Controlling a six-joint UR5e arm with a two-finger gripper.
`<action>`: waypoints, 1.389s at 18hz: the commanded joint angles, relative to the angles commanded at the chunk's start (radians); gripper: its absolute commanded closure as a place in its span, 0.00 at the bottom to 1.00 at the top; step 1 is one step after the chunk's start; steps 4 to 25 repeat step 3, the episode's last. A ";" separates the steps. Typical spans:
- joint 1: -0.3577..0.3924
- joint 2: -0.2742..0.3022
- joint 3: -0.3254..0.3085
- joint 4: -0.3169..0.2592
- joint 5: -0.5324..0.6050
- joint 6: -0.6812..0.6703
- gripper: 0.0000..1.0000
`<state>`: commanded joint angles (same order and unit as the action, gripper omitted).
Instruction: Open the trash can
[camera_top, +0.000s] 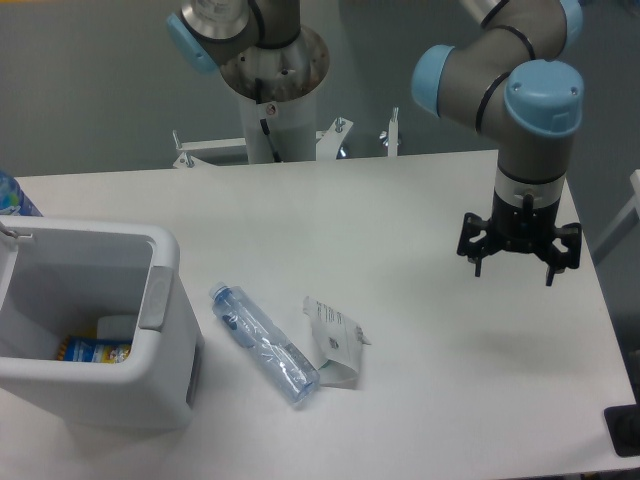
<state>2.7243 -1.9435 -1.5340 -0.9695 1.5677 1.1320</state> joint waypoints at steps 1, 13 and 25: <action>0.000 -0.002 0.000 -0.002 0.006 0.002 0.00; 0.000 -0.006 0.000 0.000 0.017 0.002 0.00; 0.000 -0.006 0.000 0.000 0.017 0.002 0.00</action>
